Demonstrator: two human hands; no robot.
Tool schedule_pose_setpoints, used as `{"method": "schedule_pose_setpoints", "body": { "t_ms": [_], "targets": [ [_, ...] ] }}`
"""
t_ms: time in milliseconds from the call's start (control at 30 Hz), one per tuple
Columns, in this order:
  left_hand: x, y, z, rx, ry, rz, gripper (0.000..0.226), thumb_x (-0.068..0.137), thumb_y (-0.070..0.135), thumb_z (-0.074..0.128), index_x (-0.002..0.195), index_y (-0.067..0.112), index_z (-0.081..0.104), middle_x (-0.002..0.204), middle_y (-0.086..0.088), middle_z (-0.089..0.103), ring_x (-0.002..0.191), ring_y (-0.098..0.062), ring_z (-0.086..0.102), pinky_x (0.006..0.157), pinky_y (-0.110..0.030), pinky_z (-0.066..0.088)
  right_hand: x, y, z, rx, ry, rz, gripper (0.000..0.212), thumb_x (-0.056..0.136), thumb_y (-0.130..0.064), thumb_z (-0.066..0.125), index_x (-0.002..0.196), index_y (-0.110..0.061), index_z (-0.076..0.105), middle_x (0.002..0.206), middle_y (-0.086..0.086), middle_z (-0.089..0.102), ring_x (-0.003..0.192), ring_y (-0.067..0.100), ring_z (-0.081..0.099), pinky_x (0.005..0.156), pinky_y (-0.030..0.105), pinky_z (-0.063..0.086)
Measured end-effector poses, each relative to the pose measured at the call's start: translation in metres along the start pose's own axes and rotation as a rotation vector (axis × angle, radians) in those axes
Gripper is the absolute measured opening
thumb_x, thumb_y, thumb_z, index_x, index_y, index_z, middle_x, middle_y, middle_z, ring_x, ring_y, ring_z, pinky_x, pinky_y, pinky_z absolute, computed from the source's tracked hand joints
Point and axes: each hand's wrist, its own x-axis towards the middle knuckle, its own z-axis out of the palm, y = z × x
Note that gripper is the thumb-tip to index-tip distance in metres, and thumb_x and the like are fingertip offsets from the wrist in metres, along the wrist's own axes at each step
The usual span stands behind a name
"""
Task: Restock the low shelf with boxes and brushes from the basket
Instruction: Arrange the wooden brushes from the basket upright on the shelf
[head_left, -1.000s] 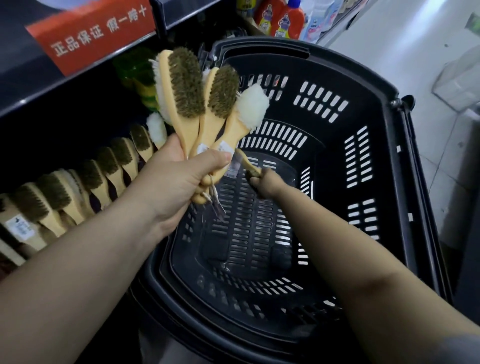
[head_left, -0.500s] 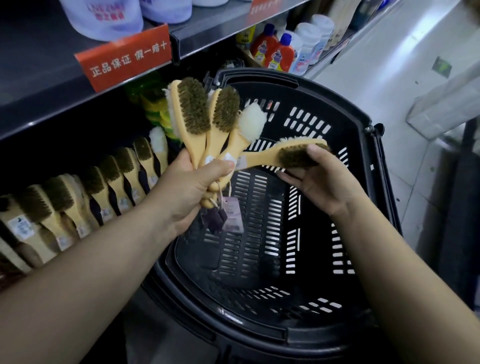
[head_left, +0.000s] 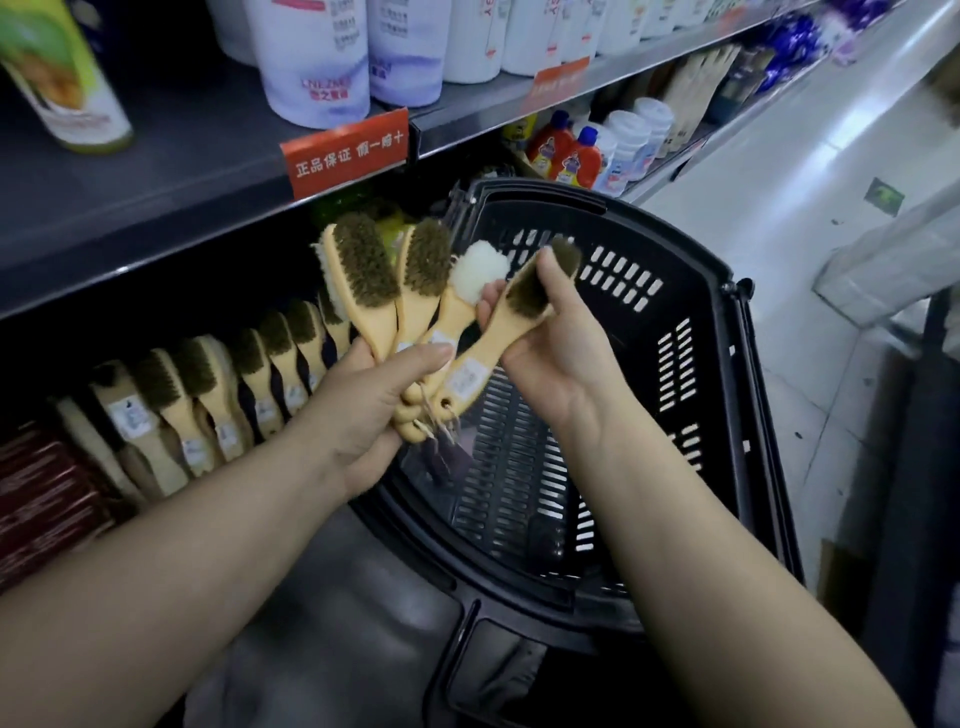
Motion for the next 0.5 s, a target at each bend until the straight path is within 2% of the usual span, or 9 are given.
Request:
{"method": "schedule_pose_setpoints", "body": {
  "t_ms": [33,67,133,200,267,367,433,500],
  "targets": [
    [-0.006,0.001,-0.004,-0.033,0.035,-0.012,0.028,0.081,0.011,0.065,0.106,0.021,0.06,0.102,-0.011,0.061,0.087,-0.024,0.058,0.081,-0.04,0.044,-0.006,0.006,0.005,-0.003,-0.052,0.008,0.009,0.093,-0.009,0.051,0.093,-0.001,0.054,0.08,0.01,0.055,0.074,0.018,0.057,0.083,0.03,0.051],
    [-0.013,0.002,-0.008,-0.054,0.063,-0.024,0.031,0.08,0.01,0.065,0.11,0.017,0.06,0.099,-0.011,0.063,0.082,-0.022,0.061,0.078,-0.038,0.048,-0.013,0.012,0.01,-0.021,-0.101,0.014,0.009,0.09,0.004,0.046,0.092,0.0,0.054,0.08,0.01,0.057,0.073,0.018,0.058,0.08,0.029,0.053],
    [-0.027,0.003,-0.018,-0.069,0.109,-0.049,0.045,0.076,0.012,0.067,0.12,0.011,0.056,0.096,-0.013,0.057,0.08,-0.024,0.056,0.074,-0.037,0.046,-0.025,0.027,0.018,-0.09,-0.172,0.026,0.024,0.084,0.018,0.039,0.092,0.002,0.054,0.078,0.009,0.061,0.069,0.015,0.063,0.066,0.025,0.057],
    [-0.042,0.005,-0.03,-0.083,0.142,-0.064,0.052,0.076,0.013,0.067,0.126,0.009,0.052,0.1,-0.013,0.054,0.085,-0.026,0.054,0.074,-0.037,0.048,-0.036,0.045,0.027,-0.141,-0.205,0.021,0.028,0.082,0.022,0.039,0.096,0.003,0.056,0.081,0.009,0.062,0.067,0.012,0.067,0.062,0.024,0.057],
    [-0.057,0.006,-0.047,-0.11,0.161,-0.072,0.052,0.077,0.014,0.065,0.127,0.01,0.053,0.105,-0.015,0.063,0.085,-0.024,0.063,0.068,-0.036,0.056,-0.044,0.065,0.035,-0.164,-0.234,0.027,0.026,0.084,0.019,0.044,0.102,0.003,0.056,0.084,0.009,0.062,0.071,0.014,0.067,0.068,0.027,0.058],
    [-0.076,0.007,-0.074,-0.145,0.185,-0.09,0.057,0.067,0.017,0.067,0.123,0.011,0.058,0.108,-0.013,0.068,0.084,-0.023,0.068,0.063,-0.035,0.059,-0.05,0.098,0.045,-0.137,-0.223,0.103,0.024,0.089,0.007,0.051,0.111,-0.002,0.053,0.086,0.011,0.061,0.075,0.017,0.064,0.073,0.028,0.057],
    [-0.085,0.012,-0.093,-0.132,0.208,-0.098,0.044,0.071,0.015,0.065,0.115,0.012,0.062,0.092,-0.009,0.072,0.073,-0.019,0.07,0.057,-0.032,0.059,-0.051,0.118,0.053,-0.114,-0.209,0.211,0.022,0.092,-0.003,0.052,0.114,-0.006,0.051,0.082,0.011,0.061,0.072,0.018,0.063,0.07,0.03,0.057],
    [-0.09,0.019,-0.112,-0.126,0.23,-0.114,0.026,0.08,0.013,0.06,0.106,0.013,0.065,0.078,-0.005,0.072,0.063,-0.015,0.069,0.052,-0.028,0.056,-0.05,0.136,0.061,-0.159,-0.184,0.325,0.026,0.094,-0.01,0.053,0.119,-0.003,0.052,0.078,0.01,0.061,0.06,0.015,0.063,0.06,0.026,0.056]
  ]
}}
